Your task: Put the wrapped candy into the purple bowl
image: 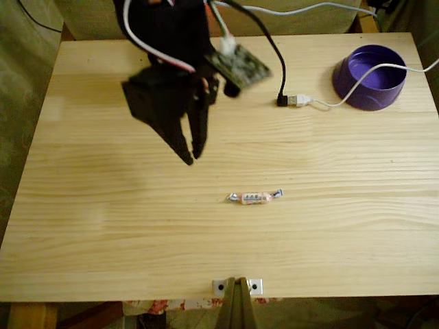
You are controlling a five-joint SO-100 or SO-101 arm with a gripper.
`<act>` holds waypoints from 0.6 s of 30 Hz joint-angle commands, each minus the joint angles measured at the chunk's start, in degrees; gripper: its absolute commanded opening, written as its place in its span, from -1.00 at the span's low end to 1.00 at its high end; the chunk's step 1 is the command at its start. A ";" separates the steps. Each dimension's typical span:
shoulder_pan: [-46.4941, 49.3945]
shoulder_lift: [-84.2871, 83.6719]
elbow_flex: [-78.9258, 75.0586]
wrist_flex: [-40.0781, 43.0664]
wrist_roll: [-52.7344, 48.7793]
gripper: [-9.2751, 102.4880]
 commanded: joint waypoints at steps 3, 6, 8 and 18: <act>-4.39 -9.23 -13.27 4.13 -2.55 -0.69; -5.71 -13.71 -16.79 5.36 -5.71 -0.62; -6.06 -17.14 -18.90 5.36 -8.00 -0.59; -8.44 -35.86 -31.82 -0.09 -16.35 -0.48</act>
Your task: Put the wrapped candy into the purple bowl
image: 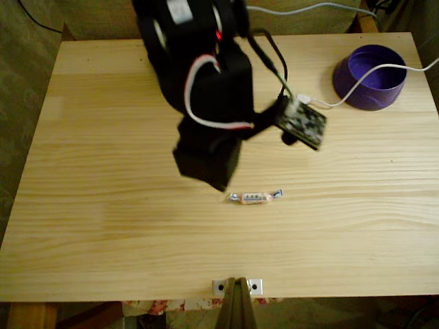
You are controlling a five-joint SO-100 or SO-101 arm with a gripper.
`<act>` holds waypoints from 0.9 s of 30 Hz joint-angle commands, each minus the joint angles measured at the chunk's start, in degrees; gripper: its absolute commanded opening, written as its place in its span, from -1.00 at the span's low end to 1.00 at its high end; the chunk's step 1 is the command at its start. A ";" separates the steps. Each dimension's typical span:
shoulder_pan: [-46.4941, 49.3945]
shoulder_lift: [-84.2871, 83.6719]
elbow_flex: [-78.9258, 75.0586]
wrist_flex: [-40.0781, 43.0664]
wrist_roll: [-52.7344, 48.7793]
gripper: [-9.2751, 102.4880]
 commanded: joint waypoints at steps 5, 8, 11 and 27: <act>-2.90 -11.60 -13.71 -3.34 -1.85 -0.49; -2.90 -14.59 -16.17 -2.90 -3.08 -0.48; -2.81 -16.00 -16.88 -2.29 -4.39 -0.47; -6.86 -14.41 -16.70 2.72 -1.67 -0.43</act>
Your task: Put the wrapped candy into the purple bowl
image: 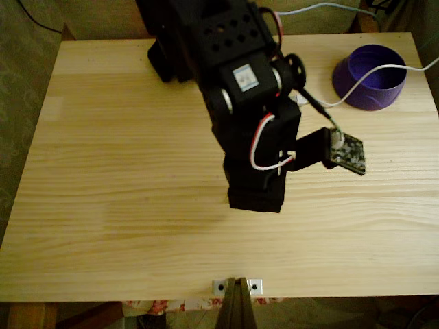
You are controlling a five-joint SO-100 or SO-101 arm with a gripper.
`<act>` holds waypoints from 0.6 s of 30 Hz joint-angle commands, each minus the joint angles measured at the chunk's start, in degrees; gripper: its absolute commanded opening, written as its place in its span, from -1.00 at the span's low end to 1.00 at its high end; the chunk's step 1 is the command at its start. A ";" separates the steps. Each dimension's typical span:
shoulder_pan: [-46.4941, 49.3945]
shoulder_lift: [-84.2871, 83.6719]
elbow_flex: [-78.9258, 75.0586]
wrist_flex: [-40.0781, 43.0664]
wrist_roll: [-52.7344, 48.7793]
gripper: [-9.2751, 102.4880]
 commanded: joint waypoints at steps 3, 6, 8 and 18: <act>-0.53 4.04 0.00 -1.85 1.41 -0.43; -0.79 4.31 0.53 -1.85 1.58 -0.43; -0.88 3.87 0.53 -2.11 1.85 -0.45; -1.58 1.49 1.58 -4.39 3.60 -0.44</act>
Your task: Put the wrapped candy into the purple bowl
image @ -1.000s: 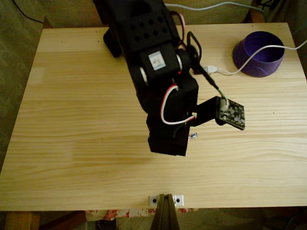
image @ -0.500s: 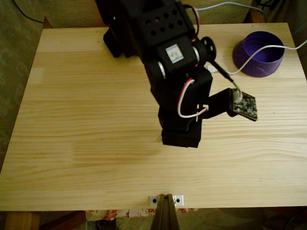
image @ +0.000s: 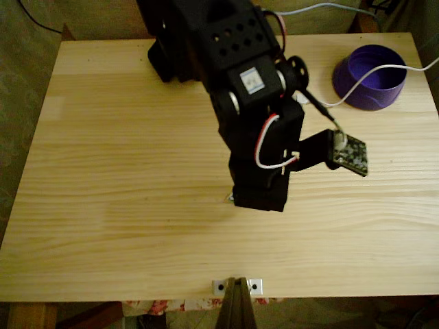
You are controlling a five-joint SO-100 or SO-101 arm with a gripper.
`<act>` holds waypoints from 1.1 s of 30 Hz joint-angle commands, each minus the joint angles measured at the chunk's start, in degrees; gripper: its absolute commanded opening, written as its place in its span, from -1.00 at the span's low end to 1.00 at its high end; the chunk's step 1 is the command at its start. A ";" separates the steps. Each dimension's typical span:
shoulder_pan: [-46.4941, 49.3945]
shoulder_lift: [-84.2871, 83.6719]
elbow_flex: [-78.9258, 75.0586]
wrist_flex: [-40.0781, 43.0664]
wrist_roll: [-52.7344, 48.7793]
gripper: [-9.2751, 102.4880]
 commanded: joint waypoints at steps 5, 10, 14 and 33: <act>-0.44 0.26 -0.62 -2.29 1.85 -0.43; 0.00 -0.62 0.70 -3.16 1.58 -0.43; 0.18 -1.32 1.23 -3.96 1.85 -0.42; 0.79 -3.25 3.08 -5.45 0.88 -0.54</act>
